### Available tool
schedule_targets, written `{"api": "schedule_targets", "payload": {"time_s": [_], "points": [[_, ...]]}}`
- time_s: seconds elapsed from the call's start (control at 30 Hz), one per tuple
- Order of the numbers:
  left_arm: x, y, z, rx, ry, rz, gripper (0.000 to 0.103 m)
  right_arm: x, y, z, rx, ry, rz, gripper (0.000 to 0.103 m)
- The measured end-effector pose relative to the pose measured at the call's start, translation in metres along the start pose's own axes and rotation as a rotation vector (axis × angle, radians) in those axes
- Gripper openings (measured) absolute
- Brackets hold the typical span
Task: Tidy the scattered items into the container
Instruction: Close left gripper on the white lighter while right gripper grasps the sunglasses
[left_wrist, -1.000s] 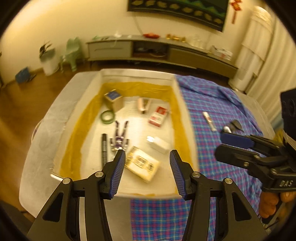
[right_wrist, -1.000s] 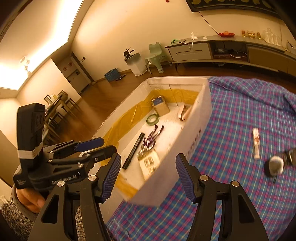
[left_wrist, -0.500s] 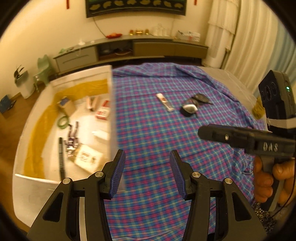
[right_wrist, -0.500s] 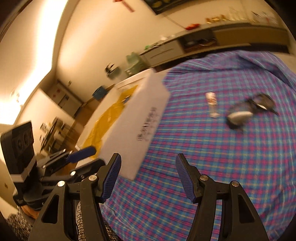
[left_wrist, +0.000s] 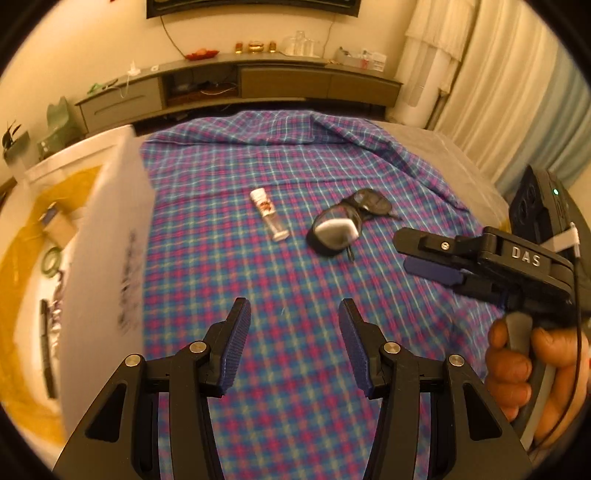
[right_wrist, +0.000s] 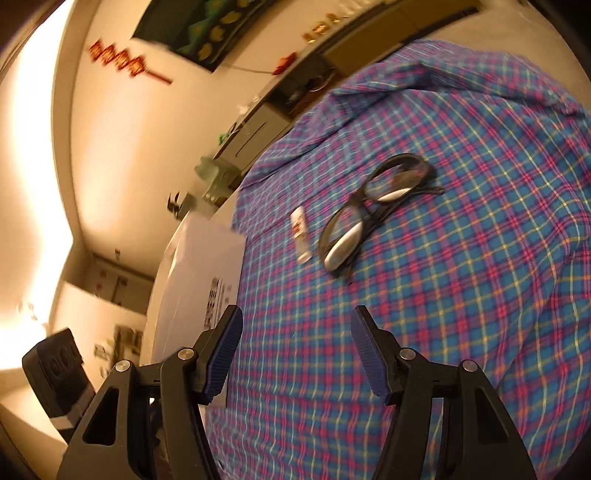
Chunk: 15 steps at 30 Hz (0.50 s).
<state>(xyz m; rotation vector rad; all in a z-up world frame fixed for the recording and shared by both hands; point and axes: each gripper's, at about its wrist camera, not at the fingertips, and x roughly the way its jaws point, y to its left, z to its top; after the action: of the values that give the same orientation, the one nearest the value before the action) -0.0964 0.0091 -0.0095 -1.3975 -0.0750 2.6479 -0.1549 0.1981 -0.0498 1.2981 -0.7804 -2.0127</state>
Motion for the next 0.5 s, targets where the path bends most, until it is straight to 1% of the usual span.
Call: {"api": "schedule_targets", "payload": {"time_s": [0.13, 0.27, 0.33, 0.4, 0.5], "points": [[0.039, -0.008, 0.019, -0.005, 0.010, 0.008, 0.053, 0.015, -0.022, 0.023, 0.095, -0.004, 0.012, 0.063], [0.070, -0.005, 0.035, -0.032, 0.019, 0.045, 0.053, 0.031, -0.037, 0.044, 0.154, -0.003, -0.016, 0.064], [0.083, 0.003, 0.045, -0.067, 0.007, 0.070, 0.053, 0.040, -0.038, 0.054, 0.158, -0.006, -0.048, 0.067], [0.096, 0.014, 0.055, -0.109, -0.003, 0.099, 0.053, 0.047, -0.037, 0.063, 0.146, -0.012, -0.084, 0.068], [0.117, 0.032, 0.063, -0.171, 0.010, 0.120, 0.053, 0.062, -0.031, 0.076, 0.113, -0.018, -0.158, 0.070]]}}
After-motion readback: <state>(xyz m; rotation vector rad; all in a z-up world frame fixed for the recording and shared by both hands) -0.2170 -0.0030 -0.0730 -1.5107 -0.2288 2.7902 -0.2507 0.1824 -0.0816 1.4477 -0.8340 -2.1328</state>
